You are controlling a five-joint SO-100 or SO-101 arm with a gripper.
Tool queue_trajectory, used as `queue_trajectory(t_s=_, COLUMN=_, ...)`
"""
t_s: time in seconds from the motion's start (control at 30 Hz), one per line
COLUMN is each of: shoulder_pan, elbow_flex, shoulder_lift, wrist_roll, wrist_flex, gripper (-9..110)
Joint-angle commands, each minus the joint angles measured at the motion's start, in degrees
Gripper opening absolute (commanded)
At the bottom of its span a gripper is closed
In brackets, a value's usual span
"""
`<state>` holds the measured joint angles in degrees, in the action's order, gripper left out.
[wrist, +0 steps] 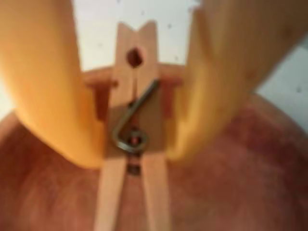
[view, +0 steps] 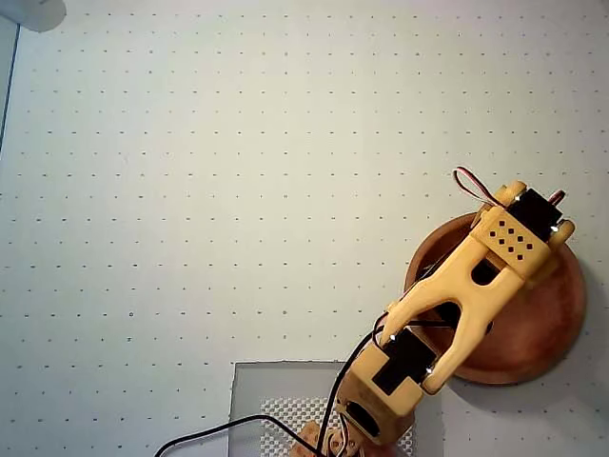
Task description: Grasp a clothespin and put it in the bowl.
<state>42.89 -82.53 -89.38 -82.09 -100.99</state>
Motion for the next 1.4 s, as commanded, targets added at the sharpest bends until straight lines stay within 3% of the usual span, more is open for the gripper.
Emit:
queue_trajectory(t_s=0.0, shoulder_pan=0.18, elbow_flex=0.00, shoulder_lift=-1.85, wrist_roll=0.44, wrist_flex=-1.58, gripper=-3)
queue_trajectory(t_s=0.37, shoulder_pan=0.88, elbow_flex=0.09, shoulder_lift=-0.44, wrist_roll=-0.09, wrist_flex=-1.49, gripper=-3)
queue_trajectory(t_s=0.87, shoulder_pan=0.18, elbow_flex=11.95, shoulder_lift=19.69, wrist_roll=0.44, wrist_flex=-1.49, gripper=-3)
queue_trajectory(t_s=1.17, shoulder_pan=0.09, elbow_flex=12.48, shoulder_lift=22.06, wrist_roll=-0.18, wrist_flex=-1.49, gripper=-2)
queue_trajectory(t_s=1.37, shoulder_pan=0.09, elbow_flex=12.92, shoulder_lift=21.45, wrist_roll=-0.09, wrist_flex=-1.49, gripper=16)
